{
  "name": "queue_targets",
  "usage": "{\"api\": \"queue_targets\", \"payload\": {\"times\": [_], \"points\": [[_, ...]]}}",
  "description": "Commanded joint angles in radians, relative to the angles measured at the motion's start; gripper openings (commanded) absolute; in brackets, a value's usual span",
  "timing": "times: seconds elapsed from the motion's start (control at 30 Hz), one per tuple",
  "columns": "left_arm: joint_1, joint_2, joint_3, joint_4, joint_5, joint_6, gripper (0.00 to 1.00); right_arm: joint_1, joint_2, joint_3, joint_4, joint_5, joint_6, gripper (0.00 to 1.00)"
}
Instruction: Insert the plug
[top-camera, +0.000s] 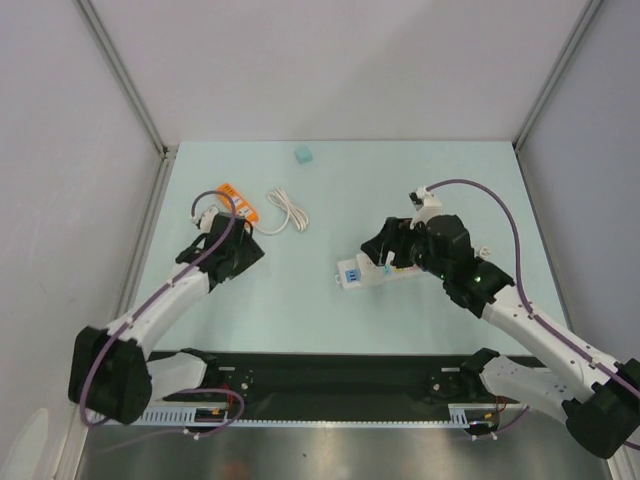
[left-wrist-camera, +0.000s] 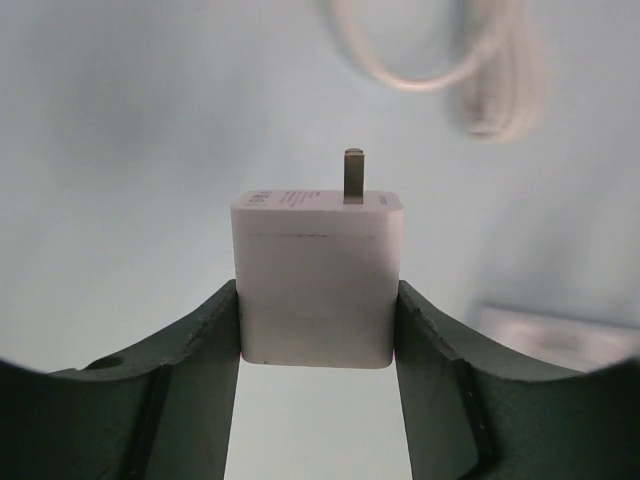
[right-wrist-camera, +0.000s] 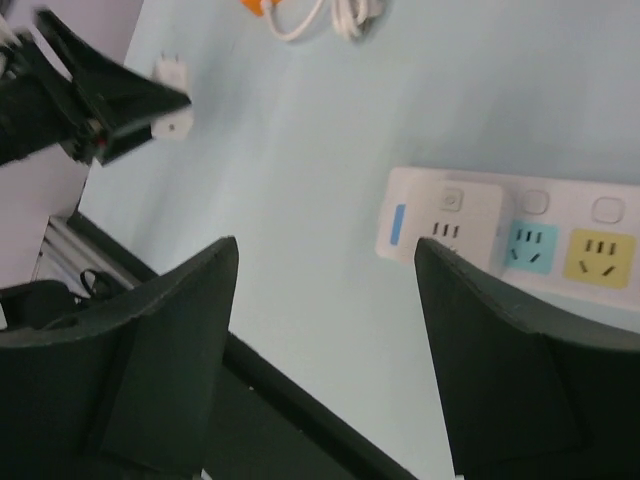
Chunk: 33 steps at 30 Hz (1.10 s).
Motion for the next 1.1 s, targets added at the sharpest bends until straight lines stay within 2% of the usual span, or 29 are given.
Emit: {"api": "queue_targets", "payload": {"times": [0.0, 0.1, 0.17, 0.23, 0.3, 0.47, 0.63, 0.73, 0.87, 1.07], "points": [[-0.061, -0.165, 0.072, 0.122, 0.121, -0.168, 0.00, 0.082, -0.030, -0.096, 0.329, 0.109, 0.095, 0.76], [-0.116, -0.258, 0.072, 0.213, 0.145, -0.275, 0.00, 0.159, 0.006, -0.118, 0.507, 0.208, 0.057, 0.76], [-0.132, -0.287, 0.044, 0.320, 0.214, -0.361, 0.00, 0.206, 0.036, -0.121, 0.598, 0.281, -0.053, 0.75], [-0.141, -0.323, -0.011, 0.444, 0.253, -0.447, 0.00, 0.282, 0.059, -0.147, 0.768, 0.315, -0.139, 0.74], [-0.153, -0.340, -0.037, 0.503, 0.306, -0.486, 0.00, 0.328, 0.107, -0.164, 0.921, 0.316, -0.245, 0.70], [-0.216, -0.364, -0.027, 0.552, 0.314, -0.538, 0.00, 0.385, 0.176, -0.161, 1.086, 0.263, -0.328, 0.69], [-0.259, -0.389, -0.048, 0.580, 0.287, -0.605, 0.00, 0.477, 0.266, -0.138, 1.178, 0.323, -0.471, 0.70], [-0.302, -0.398, -0.054, 0.586, 0.263, -0.633, 0.00, 0.486, 0.328, -0.106, 1.204, 0.355, -0.523, 0.70], [-0.334, -0.392, -0.050, 0.598, 0.263, -0.650, 0.00, 0.498, 0.375, -0.060, 1.249, 0.433, -0.569, 0.67], [-0.360, -0.409, -0.053, 0.604, 0.207, -0.642, 0.00, 0.501, 0.412, -0.023, 1.281, 0.437, -0.595, 0.61]]}}
